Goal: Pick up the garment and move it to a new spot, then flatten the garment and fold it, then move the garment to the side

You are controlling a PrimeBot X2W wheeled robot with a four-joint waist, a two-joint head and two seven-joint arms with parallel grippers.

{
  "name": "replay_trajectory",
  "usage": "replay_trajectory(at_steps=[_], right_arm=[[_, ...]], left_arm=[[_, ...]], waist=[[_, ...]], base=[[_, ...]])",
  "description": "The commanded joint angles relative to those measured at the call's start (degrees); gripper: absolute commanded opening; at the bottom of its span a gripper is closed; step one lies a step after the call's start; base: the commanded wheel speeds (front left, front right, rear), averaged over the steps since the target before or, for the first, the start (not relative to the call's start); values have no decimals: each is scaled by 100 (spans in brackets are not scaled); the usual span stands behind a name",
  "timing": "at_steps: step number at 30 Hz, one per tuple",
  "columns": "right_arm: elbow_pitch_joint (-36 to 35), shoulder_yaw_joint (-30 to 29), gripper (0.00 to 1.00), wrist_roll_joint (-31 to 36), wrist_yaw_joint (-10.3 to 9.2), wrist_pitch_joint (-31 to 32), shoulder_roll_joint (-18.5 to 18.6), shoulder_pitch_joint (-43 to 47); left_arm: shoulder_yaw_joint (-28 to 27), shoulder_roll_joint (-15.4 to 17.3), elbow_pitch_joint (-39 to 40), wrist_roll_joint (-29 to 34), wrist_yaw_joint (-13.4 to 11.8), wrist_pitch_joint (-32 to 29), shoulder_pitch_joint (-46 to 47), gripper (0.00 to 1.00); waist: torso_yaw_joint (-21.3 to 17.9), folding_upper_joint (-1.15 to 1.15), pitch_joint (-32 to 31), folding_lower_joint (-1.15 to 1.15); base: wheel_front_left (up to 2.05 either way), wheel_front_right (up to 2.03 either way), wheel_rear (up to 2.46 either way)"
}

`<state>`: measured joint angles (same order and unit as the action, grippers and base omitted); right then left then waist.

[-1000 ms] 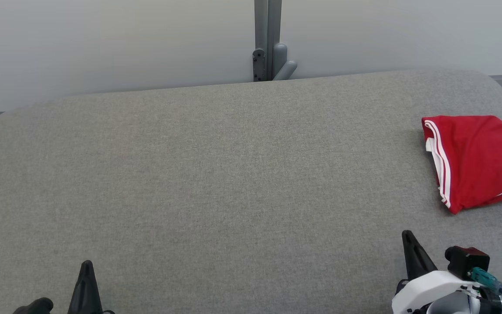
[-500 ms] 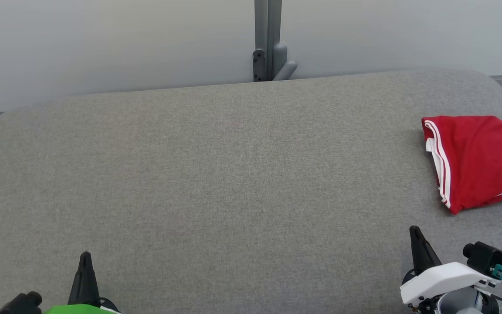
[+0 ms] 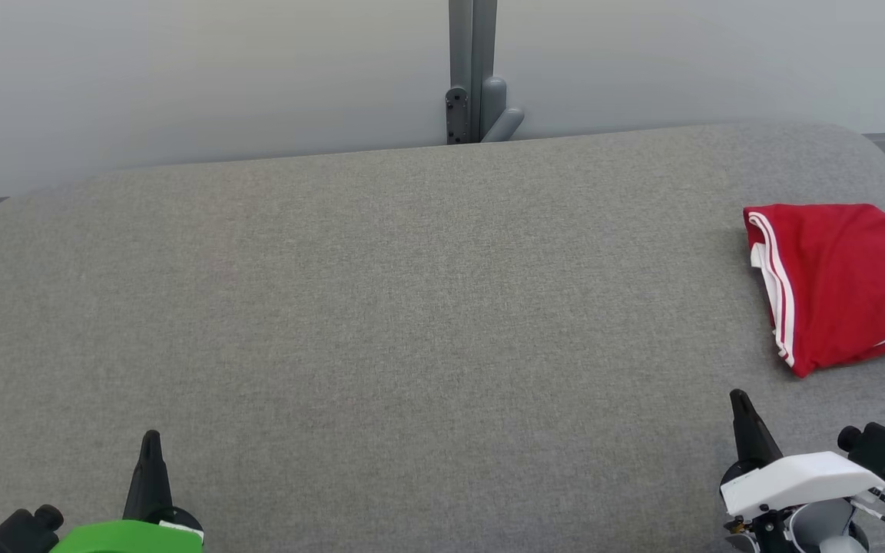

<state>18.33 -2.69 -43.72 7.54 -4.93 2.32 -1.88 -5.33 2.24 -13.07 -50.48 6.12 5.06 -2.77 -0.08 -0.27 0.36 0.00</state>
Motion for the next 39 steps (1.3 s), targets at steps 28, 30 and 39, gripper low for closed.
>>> replay_trajectory(at_steps=[28, 30, 39], right_arm=[[-314, -178, 0, -2067, -4, 497, 51, -201], [-333, -194, 0, -2254, -4, 543, 52, -209], [-392, -236, 0, -2782, -4, 669, 56, -225]], left_arm=[[-51, 61, 83, -1777, 86, -488, 403, 0], [-54, 63, 84, -1947, 91, -531, 432, 0], [-62, 68, 84, -2407, 102, -654, 504, 0]], waist=[[3, 15, -7, 0], [3, 15, -8, 0], [4, 17, -10, 0]], base=[[0, 0, 0], [0, 0, 0], [0, 0, 0]])
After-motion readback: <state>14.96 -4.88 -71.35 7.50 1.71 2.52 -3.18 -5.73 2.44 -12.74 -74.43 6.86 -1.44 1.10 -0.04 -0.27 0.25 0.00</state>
